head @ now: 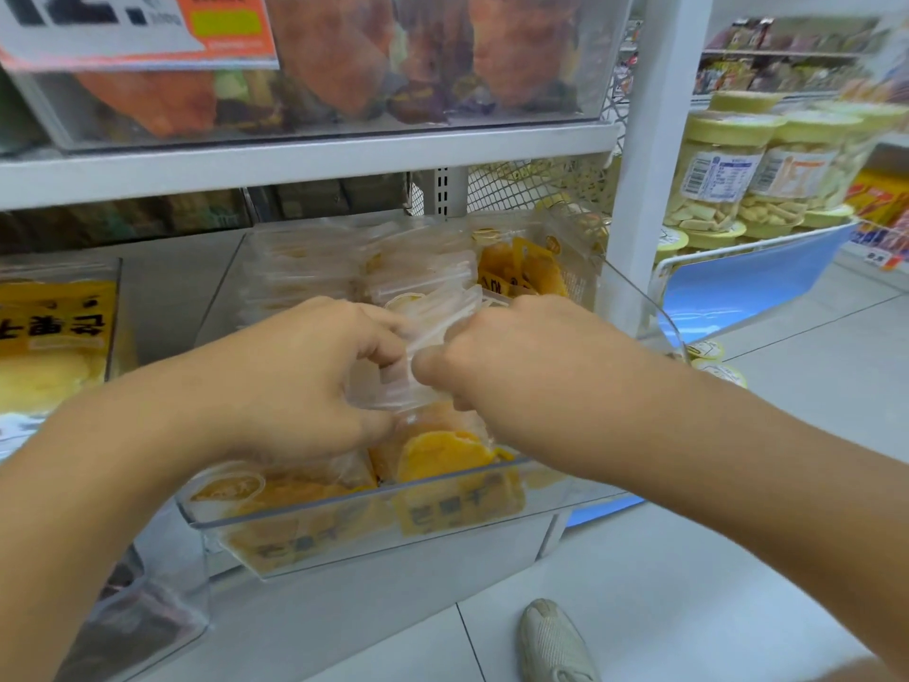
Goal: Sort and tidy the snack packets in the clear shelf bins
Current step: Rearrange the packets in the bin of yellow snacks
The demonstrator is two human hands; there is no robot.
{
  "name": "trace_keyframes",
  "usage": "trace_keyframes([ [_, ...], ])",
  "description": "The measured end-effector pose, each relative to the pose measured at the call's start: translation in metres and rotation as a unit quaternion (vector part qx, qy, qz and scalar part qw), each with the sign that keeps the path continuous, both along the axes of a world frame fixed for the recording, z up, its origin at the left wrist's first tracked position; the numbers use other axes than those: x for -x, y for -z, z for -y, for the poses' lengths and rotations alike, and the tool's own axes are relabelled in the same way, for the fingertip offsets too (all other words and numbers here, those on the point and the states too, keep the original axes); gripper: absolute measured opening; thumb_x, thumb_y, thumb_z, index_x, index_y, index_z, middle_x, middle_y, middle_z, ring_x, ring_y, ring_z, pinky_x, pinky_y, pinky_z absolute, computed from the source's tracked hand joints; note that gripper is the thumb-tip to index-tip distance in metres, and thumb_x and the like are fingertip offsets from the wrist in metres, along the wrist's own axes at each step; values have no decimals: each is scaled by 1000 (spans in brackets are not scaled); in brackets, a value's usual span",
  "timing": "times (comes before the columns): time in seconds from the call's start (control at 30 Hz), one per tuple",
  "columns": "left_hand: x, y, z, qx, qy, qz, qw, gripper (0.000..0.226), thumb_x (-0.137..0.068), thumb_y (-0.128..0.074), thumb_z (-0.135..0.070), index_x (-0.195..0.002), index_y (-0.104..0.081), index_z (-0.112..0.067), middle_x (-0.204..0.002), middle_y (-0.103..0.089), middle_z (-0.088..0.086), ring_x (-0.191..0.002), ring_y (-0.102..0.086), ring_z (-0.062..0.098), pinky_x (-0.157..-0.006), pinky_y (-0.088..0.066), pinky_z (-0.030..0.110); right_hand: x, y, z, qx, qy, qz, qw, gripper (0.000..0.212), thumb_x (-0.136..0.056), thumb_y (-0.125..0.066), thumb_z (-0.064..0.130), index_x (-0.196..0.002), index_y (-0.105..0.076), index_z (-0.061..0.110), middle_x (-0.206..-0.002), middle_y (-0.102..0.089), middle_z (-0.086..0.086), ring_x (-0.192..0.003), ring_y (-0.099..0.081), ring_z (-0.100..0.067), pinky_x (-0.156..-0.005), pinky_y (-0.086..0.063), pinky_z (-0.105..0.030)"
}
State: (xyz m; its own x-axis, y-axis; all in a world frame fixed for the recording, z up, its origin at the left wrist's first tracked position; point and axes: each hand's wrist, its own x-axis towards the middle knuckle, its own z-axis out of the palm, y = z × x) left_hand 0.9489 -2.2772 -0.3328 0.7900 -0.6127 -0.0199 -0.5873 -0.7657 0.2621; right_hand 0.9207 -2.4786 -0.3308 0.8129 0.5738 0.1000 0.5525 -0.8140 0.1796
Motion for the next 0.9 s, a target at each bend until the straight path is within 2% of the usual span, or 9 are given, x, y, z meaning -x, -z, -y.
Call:
trace_keyframes([
  [0.13, 11, -5, 8, 7, 9, 61, 998, 47, -68, -46, -84, -84, -49, -41, -95, -59, -20, -92, -60, 8, -79, -52, 40, 3, 7, -1, 19, 11, -2, 1000, 13, -92, -55, 21, -98, -60, 30, -67, -35, 5, -59, -44, -25, -48, -37, -32],
  [0.2, 14, -6, 11, -9, 2, 82, 997, 44, -67, -46, -84, -86, -39, -44, -93, -55, -20, -87, -57, 9, -74, -51, 41, 4, 7, -3, 34, 1, -7, 999, 10, -94, -53, 20, -98, -57, 27, -66, -27, 3, -56, -31, -22, -45, -23, -30],
  [0.33, 19, -8, 13, 10, -27, 34, 999, 52, -69, -61, -72, -102, -29, -49, -123, -49, -17, -99, -60, 16, -81, -52, 46, 4, 9, -8, 16, -21, -39, 999, 8, -100, -47, 22, -96, -52, 26, -69, -29, 4, -67, -40, -26, -58, -35, -34],
  [0.4, 19, -6, 13, 14, -31, 37, 999, 79, -70, -70, -64, -127, -17, -49, -141, -31, -17, -114, -58, 20, -90, -52, 46, 6, 13, -11, -19, -29, -31, 999, 16, -100, -46, 22, -87, -40, 29, -79, -47, 2, -79, -53, -30, -62, -37, -36],
  [0.47, 17, -3, 14, -41, -22, 55, 997, 104, -74, -71, -63, -146, 4, -52, -158, -7, -26, -140, -40, 13, -108, -42, 36, 7, 17, -14, -42, -38, -23, 998, 18, -100, -46, 25, -85, -37, 30, -88, -58, -2, -88, -61, -31, -64, -42, -37],
  [0.53, 16, 0, 19, -98, -23, 52, 994, 107, -79, -61, -70, -150, 18, -52, -162, 13, -28, -150, -20, 6, -117, -32, 31, 10, 12, -11, -63, -36, -37, 997, 24, -102, -46, 37, -80, -41, 29, -76, -49, 0, -86, -62, -29, -64, -42, -36],
  [0.7, 15, -6, 25, -125, -21, 2, 992, 98, -84, -60, -68, -151, 10, -52, -161, 14, -30, -150, -13, 4, -120, -24, 29, 4, -24, 51, -282, 53, -23, 958, 51, -95, -45, 55, -62, -57, 18, -57, -54, 3, -57, -52, -13, -60, -48, -40],
  [0.8, 14, -22, 32, -79, -6, -17, 997, 115, -68, -62, -84, -152, 10, -50, -162, 0, -29, -149, -9, -2, -122, -17, 26, -18, -17, 79, -230, 131, 10, 964, 34, -90, -60, 54, -96, -73, 23, -86, -70, 6, -85, -64, -15, -78, -55, -41],
  [0.9, 5, -39, 61, 12, -37, -13, 999, 107, -66, -50, -83, -156, -15, -38, -162, -21, -20, -145, -24, 0, -117, -22, 24, -40, -2, 83, -188, 152, -50, 969, 54, -80, -70, 59, -114, -64, 16, -102, -68, -2, -98, -62, -24, -83, -53, -42],
])
